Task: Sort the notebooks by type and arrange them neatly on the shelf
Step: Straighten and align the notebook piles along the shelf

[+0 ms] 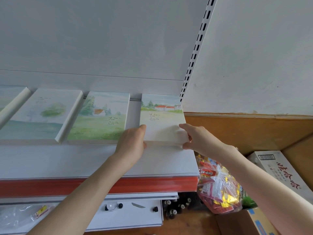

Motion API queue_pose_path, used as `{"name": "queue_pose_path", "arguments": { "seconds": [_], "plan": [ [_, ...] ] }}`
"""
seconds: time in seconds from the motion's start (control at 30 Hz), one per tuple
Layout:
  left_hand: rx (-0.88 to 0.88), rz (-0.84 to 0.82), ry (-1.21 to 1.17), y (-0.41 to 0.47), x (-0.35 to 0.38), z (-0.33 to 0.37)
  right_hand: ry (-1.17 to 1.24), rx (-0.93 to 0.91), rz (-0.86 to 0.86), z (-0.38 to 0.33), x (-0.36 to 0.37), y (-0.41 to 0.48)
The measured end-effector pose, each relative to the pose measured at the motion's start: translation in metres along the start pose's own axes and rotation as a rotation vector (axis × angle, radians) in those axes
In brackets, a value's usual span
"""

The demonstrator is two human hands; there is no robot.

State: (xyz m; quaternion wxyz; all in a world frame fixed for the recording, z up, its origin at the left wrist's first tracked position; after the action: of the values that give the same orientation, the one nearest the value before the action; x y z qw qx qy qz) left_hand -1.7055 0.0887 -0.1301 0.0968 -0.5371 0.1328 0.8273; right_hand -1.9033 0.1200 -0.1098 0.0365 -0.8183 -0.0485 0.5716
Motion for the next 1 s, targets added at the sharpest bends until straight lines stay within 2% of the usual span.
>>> {"name": "queue_pose_path", "arguments": {
  "seconds": [0.13,0.33,0.5,0.73,1.0],
  "plan": [
    [0.005,0.025,0.009,0.002,0.003,-0.001,-0.038,-0.024,0.016,0.002,0.002,0.002],
    [-0.027,-0.03,-0.003,0.003,0.0,0.0,-0.049,-0.046,0.026,0.005,0.01,-0.002],
    [-0.076,-0.064,-0.071,0.009,-0.006,0.006,0.195,0.042,-0.079,0.012,-0.009,0.003],
    [-0.21,0.013,-0.088,0.052,0.002,0.01,0.386,0.243,0.105,0.012,-0.008,0.053],
    [-0.297,0.08,-0.202,0.051,0.008,0.007,0.265,0.232,0.208,0.003,0.004,0.062]
  ]
}}
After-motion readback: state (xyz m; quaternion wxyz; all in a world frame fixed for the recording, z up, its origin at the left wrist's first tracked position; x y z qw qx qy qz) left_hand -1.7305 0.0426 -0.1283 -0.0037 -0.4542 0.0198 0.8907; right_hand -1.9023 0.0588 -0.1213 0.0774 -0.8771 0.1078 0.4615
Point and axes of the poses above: each hand's wrist, its own y-axis towards the middle knuckle, its own x-axis out of the palm, z = x × y, the point moved 1 cm from there along y, towards the middle knuckle, and after that the axes turned 7 degrees about z, right-handed, at the moved point
